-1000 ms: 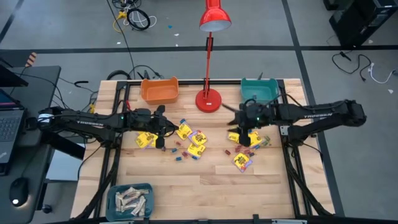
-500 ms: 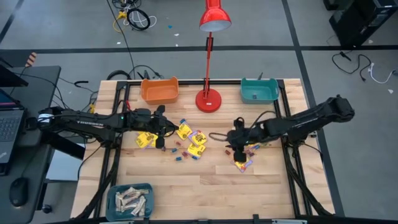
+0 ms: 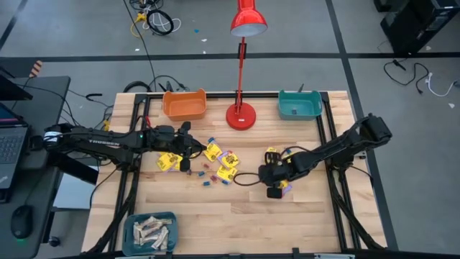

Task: Sort candy
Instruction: Put the small red candy into the green bin

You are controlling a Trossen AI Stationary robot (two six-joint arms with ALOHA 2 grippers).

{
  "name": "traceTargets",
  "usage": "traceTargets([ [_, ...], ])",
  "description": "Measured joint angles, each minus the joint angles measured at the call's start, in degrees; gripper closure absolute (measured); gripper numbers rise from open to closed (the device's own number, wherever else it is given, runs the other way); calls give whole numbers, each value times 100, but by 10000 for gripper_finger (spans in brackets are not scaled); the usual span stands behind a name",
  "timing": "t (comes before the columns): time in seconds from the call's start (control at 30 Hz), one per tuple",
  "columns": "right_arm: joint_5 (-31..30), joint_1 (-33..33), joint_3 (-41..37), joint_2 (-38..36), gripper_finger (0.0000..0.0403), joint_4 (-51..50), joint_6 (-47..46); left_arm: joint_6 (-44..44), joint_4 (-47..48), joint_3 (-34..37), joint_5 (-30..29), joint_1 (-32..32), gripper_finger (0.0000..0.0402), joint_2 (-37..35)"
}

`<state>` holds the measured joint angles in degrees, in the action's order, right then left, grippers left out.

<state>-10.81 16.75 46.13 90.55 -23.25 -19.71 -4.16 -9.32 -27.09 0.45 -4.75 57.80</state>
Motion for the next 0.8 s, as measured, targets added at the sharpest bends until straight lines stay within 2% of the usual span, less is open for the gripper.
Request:
traceTargets([
  [0.3,-11,11,0,389,272,52,-32,0,2,1,0,0,378,0],
  [0.8,-9,11,0,399,279,49,-181,-2,3,1,0,0,378,0],
])
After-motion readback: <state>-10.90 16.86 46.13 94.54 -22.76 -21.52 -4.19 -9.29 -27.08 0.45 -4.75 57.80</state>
